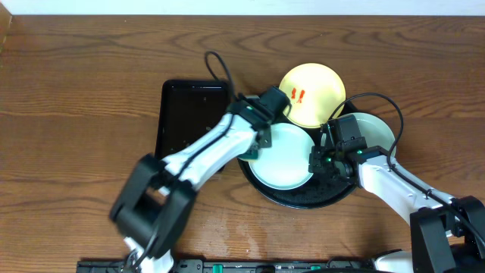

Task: Clean dirty plates on tray and stack at the side
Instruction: 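Return the sponge to the black tray with the left gripper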

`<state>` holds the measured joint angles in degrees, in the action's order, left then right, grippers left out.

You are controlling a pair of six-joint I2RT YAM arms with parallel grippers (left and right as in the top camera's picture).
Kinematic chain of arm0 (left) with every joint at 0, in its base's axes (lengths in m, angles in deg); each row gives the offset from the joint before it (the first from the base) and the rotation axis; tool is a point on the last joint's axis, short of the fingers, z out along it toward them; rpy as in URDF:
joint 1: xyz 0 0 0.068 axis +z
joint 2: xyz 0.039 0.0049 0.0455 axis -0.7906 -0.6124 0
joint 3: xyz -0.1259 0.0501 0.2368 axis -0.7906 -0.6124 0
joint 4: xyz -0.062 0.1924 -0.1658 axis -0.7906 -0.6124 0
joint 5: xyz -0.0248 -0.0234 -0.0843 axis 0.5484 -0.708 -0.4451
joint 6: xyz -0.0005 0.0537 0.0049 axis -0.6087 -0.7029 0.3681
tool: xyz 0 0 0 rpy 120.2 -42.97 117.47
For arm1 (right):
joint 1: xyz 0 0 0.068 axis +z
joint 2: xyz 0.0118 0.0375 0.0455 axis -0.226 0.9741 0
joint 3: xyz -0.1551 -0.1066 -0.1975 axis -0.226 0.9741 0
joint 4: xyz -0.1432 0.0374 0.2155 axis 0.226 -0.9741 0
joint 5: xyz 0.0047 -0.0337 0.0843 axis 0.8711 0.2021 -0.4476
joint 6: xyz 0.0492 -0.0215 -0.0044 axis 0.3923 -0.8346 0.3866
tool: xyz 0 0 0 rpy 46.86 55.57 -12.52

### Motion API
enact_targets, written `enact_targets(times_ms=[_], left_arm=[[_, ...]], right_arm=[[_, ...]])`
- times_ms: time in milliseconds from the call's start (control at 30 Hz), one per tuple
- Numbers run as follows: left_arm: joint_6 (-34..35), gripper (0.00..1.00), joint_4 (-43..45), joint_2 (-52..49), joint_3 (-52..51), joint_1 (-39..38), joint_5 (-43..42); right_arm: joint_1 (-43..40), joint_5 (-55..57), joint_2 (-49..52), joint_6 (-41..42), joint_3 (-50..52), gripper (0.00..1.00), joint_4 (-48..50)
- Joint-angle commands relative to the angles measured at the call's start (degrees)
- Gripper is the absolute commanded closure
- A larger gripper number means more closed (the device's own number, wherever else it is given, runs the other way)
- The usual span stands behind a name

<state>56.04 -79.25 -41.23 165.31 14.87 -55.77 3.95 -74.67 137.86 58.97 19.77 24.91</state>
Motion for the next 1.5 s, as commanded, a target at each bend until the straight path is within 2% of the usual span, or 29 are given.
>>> enact_targets(times_ms=[0, 200, 333, 500, 600, 667, 700, 767, 833, 1067, 1167, 1233, 1300, 1467], left_arm=[[-0.4, 0.92, -0.9, 8.3, -0.1, 1.2, 5.7], [-3.4, 0.92, -5.4, 17.2, -0.2, 6.1, 5.7], [-7.6, 0.92, -8.2, 17.6, -1.1, 13.0, 5.3], [-14.2, 0.92, -1.3, 13.9, -8.1, 21.7, -5.8], [-15.2, 0.91, 2.1, 11.2, -10.7, 24.9, -10.3], [-15.7, 0.83, 2.9, 9.6, -11.0, 26.3, -13.1], [-16.6, 0.71, 3.3, 9.1, -11.0, 26.7, -14.6], [-17.4, 0.53, 3.8, 8.9, -11.0, 27.1, -16.0], [-17.4, 0.43, 3.6, 9.5, -10.7, 27.1, -16.7], [-17.4, 0.34, -1.4, 20.0, -7.7, 27.1, -17.3], [-17.4, 0.26, -3.5, 26.8, -7.7, 27.1, -17.2], [-17.4, 0.25, -5.1, 31.4, -7.7, 27.1, -17.2], [-17.4, 0.18, -6.3, 35.6, -7.7, 27.1, -17.2], [-17.4, 0.17, -6.5, 41.6, -7.7, 27.1, -17.2]], right_arm=[[0.2, 4.0, 2.2, -0.9, 1.5, 0.99, -1.6], [0.2, 4.0, 2.2, -1.1, 1.5, 0.99, -1.6], [0.2, 4.0, 2.2, -2.5, 1.5, 0.99, -1.5], [0.2, 3.8, 2.2, -4.5, 1.5, 0.99, -1.5], [0.2, 3.8, 2.2, -4.5, 1.5, 0.99, -1.5], [0.2, 3.6, 2.1, -5.2, 1.5, 0.99, -1.3], [0.2, 3.4, 2.1, -6.0, 1.4, 0.99, -1.2], [0.2, 3.1, 1.9, -7.4, 1.4, 0.99, -0.8], [0.2, 3.1, 1.9, -8.1, 1.2, 0.99, -0.6], [0.2, 2.5, 1.4, -10.4, 0.1, 0.99, -0.8], [0.2, 1.6, -0.7, -12.5, -2.8, 0.99, -4.4], [0.2, 1.7, -2.6, -14.4, -5.4, 0.99, -7.3], [0.2, 2.1, -4.7, -16.1, -9.0, 0.99, -10.5], [0.4, 2.7, -7.3, -16.1, -16.3, 0.99, -14.1]])
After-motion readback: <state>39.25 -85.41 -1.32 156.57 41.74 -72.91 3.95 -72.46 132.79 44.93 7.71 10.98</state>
